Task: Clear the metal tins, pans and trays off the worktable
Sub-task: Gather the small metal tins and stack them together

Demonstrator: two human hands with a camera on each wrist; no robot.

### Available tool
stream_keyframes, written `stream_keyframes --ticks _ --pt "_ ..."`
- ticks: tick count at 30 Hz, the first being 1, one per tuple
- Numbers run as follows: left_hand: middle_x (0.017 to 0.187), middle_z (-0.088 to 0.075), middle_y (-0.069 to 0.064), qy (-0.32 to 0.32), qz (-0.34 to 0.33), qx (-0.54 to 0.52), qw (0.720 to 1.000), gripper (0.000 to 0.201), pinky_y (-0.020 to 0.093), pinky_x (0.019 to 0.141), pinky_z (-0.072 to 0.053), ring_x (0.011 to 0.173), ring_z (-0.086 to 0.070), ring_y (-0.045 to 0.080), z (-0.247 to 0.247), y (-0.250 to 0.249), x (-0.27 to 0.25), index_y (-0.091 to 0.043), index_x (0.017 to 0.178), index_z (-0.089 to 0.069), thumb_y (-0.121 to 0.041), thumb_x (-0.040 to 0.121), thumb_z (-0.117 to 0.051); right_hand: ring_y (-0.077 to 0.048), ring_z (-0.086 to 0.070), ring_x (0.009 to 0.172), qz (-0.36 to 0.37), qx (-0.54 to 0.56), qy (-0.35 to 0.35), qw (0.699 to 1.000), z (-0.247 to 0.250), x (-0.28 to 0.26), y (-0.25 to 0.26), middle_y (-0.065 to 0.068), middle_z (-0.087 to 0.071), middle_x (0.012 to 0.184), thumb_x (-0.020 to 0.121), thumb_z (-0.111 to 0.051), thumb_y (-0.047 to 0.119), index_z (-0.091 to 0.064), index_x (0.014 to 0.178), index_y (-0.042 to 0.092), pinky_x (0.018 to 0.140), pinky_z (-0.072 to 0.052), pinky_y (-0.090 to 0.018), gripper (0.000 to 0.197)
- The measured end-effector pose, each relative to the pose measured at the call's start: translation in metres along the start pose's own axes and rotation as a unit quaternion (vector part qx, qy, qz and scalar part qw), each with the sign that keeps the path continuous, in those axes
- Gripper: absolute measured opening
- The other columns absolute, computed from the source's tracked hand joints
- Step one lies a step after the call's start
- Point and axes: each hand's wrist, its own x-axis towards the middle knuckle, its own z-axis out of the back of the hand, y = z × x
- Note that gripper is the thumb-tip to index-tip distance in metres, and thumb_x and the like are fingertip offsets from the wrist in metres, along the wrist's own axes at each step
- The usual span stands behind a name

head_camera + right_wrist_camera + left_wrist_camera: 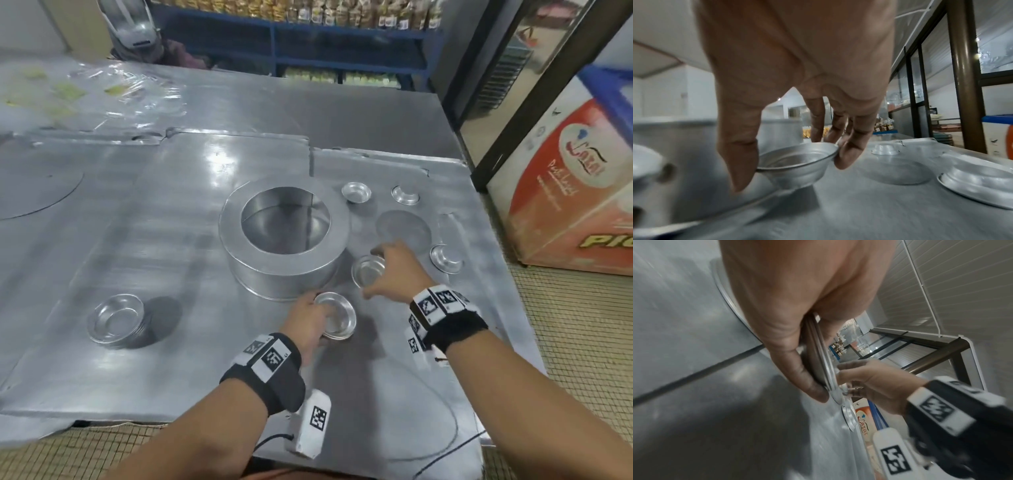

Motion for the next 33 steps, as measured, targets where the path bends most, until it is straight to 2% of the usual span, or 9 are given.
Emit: stream_keyframes --ticks 3,6,11,13,16,21,27,30,33 --pt "0.116 -0.067 0.016 -0.016 0.010 -0.059 0.998 0.028 0.055 0.076 -0.061 0.094 -0.068 0.034 -0.017 0.002 0.003 -0.014 0.121 -0.064 -0.026 0.095 -0.063 -0.018 -0.046 0.115 0.040 0.037 0.007 0.998 0.006 -0.033 0.000 0.001 -0.041 0.125 0.048 -0.093 0.034 -0.052 0.133 0.020 0.097 -0.044 -0.028 0.095" --pt "0.114 -0.073 0.015 0.017 0.006 -0.069 0.997 0.038 0.055 0.078 -0.061 0.094 -0.073 0.032 -0.034 0.002 0.005 -0.018 0.121 -0.067 -0.046 0.095 -0.062 -0.016 -0.050 0.112 0.072 0.051 0.020 0.996 0.003 -0.058 0.000 0.004 -0.043 0.119 0.050 -0.090 0.032 -0.055 0.132 0.021 0.087 -0.040 -0.019 0.090" --pt "0.101 -0.071 0.017 0.044 -0.018 0.001 0.999 0.029 0.053 0.076 -0.058 0.082 -0.070 0.026 -0.055 0.010 0.012 -0.009 0.116 -0.063 0.002 0.092 -0.054 -0.016 -0.051 0.110 0.097 0.078 0.023 0.992 -0.003 -0.074 -0.012 0.004 -0.049 0.118 0.049 -0.092 0.037 -0.059 0.127 0.024 0.089 -0.041 -0.020 0.085" --pt "0.102 -0.071 0.017 0.037 -0.033 0.045 0.998 0.035 0.047 0.071 -0.058 0.086 -0.069 0.028 -0.059 0.011 0.017 -0.013 0.112 -0.063 0.009 0.089 -0.047 -0.016 -0.051 0.108 0.109 0.083 0.023 0.990 0.001 -0.075 -0.019 0.007 -0.052 0.113 0.048 -0.093 0.041 -0.063 0.122 0.028 0.092 -0.044 -0.026 0.081" --pt "0.099 -0.071 0.013 0.025 -0.049 0.064 0.996 0.039 0.035 0.059 -0.057 0.084 -0.067 0.026 -0.065 0.011 0.021 -0.017 0.110 -0.063 0.011 0.090 -0.044 -0.008 -0.054 0.102 0.116 0.114 0.055 0.985 0.011 -0.063 -0.040 0.009 -0.054 0.112 0.046 -0.097 0.038 -0.060 0.129 0.025 0.086 -0.044 -0.019 0.092" --pt "0.111 -0.067 0.014 0.003 -0.055 0.050 0.997 0.032 0.054 0.084 -0.059 0.094 -0.067 0.031 -0.073 0.011 0.028 -0.019 0.110 -0.061 0.005 0.093 -0.050 -0.015 -0.046 0.117 0.099 -0.021 0.093 0.991 0.035 -0.016 -0.086 0.001 -0.048 0.129 0.052 -0.096 0.027 -0.044 0.145 0.025 0.102 -0.040 -0.026 0.107" --pt "0.121 -0.066 0.021 -0.005 -0.051 0.006 0.999 0.038 0.066 0.086 -0.056 0.110 -0.065 0.047 -0.077 0.013 0.036 -0.015 0.115 -0.062 0.000 0.080 -0.055 -0.035 -0.043 0.123 -0.029 -0.148 -0.028 0.988 0.040 0.053 -0.138 -0.014 -0.048 0.126 0.073 -0.079 0.037 -0.050 0.132 0.011 0.101 -0.044 -0.042 0.071" --pt "0.122 -0.065 0.022 -0.003 -0.047 -0.007 0.999 0.044 0.066 0.087 -0.055 0.111 -0.065 0.047 -0.080 0.014 0.038 -0.013 0.117 -0.061 -0.004 0.074 -0.056 -0.035 -0.040 0.124 -0.089 -0.155 -0.023 0.984 0.040 0.073 -0.156 -0.016 -0.047 0.130 0.074 -0.076 0.048 -0.049 0.129 0.007 0.096 -0.044 -0.043 0.074" --pt "0.124 -0.063 0.022 -0.008 -0.045 -0.009 0.999 0.038 0.065 0.086 -0.056 0.111 -0.065 0.046 -0.082 0.016 0.041 -0.014 0.118 -0.060 0.003 0.085 -0.053 -0.033 -0.045 0.120 -0.103 -0.154 -0.010 0.983 0.041 0.085 -0.166 -0.015 -0.055 0.124 0.074 -0.071 0.060 -0.054 0.122 0.007 0.098 -0.037 -0.040 0.073"
